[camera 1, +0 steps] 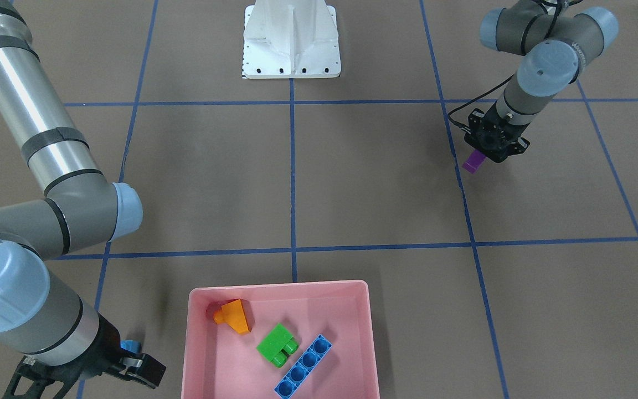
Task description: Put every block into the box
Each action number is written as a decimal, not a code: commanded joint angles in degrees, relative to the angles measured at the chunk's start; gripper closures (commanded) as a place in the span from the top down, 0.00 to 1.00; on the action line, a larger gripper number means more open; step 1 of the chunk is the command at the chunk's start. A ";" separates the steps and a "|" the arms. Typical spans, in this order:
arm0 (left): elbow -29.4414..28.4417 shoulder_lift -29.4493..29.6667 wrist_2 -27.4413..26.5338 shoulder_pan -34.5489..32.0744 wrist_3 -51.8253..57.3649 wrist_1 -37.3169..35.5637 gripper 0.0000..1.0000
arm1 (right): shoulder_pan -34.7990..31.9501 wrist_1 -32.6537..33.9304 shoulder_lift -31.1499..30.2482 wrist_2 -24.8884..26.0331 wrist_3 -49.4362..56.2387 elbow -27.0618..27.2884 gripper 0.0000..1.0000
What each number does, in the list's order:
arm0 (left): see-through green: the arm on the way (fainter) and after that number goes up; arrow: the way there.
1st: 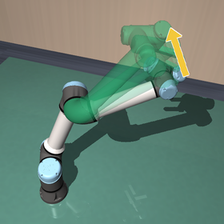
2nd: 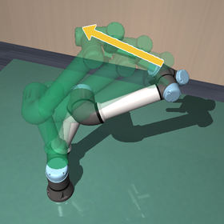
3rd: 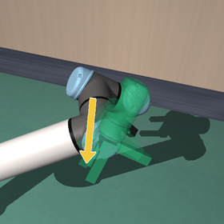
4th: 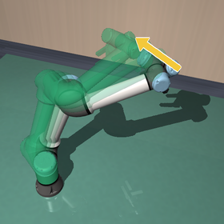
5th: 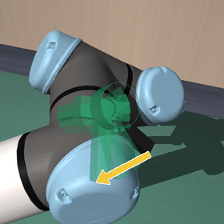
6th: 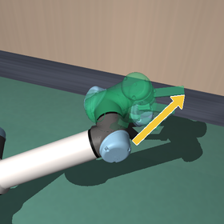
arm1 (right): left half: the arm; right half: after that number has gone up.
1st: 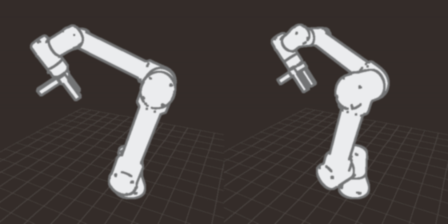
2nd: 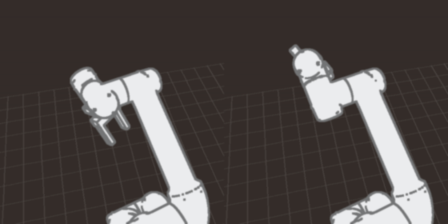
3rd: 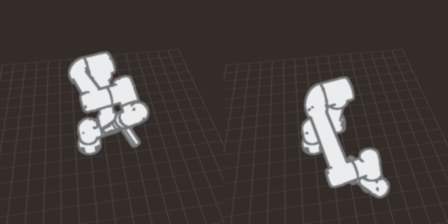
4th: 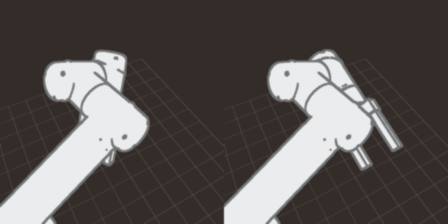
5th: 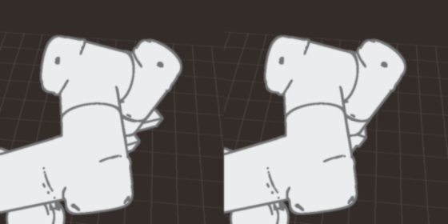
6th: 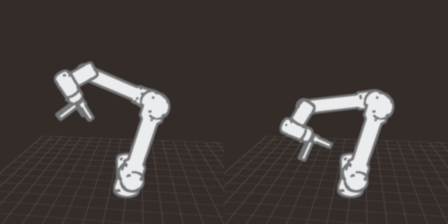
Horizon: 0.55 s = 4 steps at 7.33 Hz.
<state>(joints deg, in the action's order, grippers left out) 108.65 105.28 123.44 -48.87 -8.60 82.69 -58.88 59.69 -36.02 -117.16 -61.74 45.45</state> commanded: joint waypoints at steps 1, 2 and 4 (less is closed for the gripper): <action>-3.85 15.23 1.27 -5.95 -3.68 -9.54 0.00 | 2.96 -0.63 -2.73 1.93 0.75 -0.10 1.00; -8.32 21.13 1.27 -6.67 -6.58 -9.74 0.00 | 4.55 -0.98 -3.87 4.90 0.75 -0.28 1.00; -19.12 33.35 1.36 -8.07 -12.73 -8.61 0.00 | 4.74 -1.25 -4.23 5.45 0.75 -0.71 0.67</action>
<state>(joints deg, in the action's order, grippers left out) 96.14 130.93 124.75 -55.91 -17.57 73.61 -54.51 58.61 -39.92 -112.41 -61.01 44.99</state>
